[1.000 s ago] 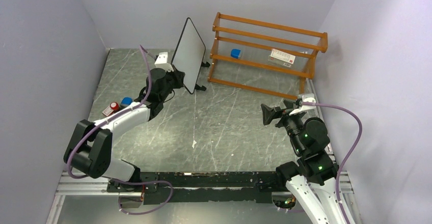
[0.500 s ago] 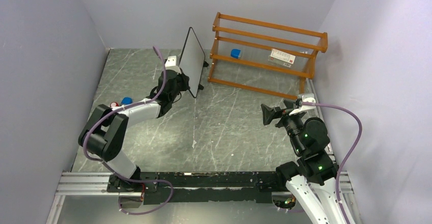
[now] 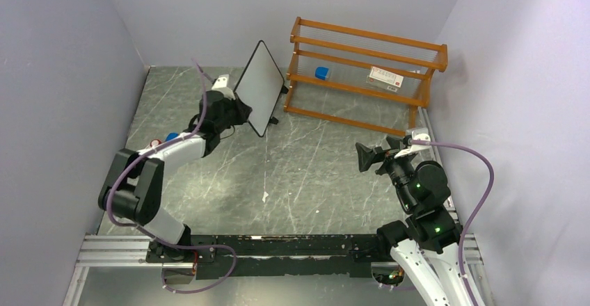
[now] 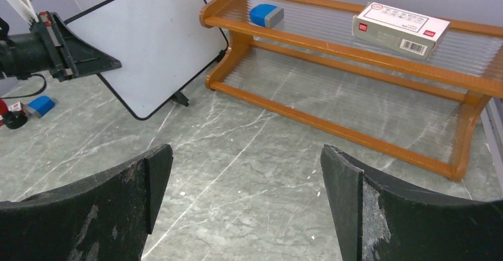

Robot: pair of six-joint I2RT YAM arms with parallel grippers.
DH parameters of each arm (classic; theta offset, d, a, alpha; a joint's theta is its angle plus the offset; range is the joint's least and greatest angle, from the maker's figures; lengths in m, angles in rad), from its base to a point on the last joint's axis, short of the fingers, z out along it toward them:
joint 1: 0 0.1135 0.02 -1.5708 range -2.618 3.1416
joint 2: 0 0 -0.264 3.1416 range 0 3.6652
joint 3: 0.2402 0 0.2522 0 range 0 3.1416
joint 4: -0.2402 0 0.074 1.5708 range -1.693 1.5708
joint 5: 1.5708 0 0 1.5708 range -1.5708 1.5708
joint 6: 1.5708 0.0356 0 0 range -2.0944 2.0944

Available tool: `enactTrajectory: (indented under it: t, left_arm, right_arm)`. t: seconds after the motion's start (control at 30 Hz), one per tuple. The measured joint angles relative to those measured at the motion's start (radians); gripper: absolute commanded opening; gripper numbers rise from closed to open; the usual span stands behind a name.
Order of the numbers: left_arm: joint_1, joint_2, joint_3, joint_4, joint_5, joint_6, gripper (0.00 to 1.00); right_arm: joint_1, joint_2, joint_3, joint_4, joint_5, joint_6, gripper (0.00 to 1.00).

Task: Write a sentence on the whiteboard
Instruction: Place the whiteboard on the whiteboard stand.

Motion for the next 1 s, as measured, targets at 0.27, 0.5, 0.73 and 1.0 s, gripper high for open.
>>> enactTrajectory:
  t: [0.27,0.5,0.73,1.0]
  left_arm:
    - [0.115,-0.137,-0.013,-0.208,0.215,0.090,0.05]
    - [0.127,-0.187,-0.082,-0.205,0.248,0.089,0.05]
    - [0.127,-0.322,-0.202,-0.121,0.204,0.052,0.05]
    - [0.112,-0.217,-0.132,0.017,0.185,0.028,0.05]
  right_arm:
    - [0.000,-0.012,-0.008,0.007,-0.024,-0.005,1.00]
    - [0.000,-0.023,-0.010,0.007,-0.040,-0.008,1.00]
    - [0.000,-0.034,-0.010,0.007,-0.044,-0.009,1.00]
    - [0.000,-0.034,-0.010,0.007,-0.048,-0.013,1.00]
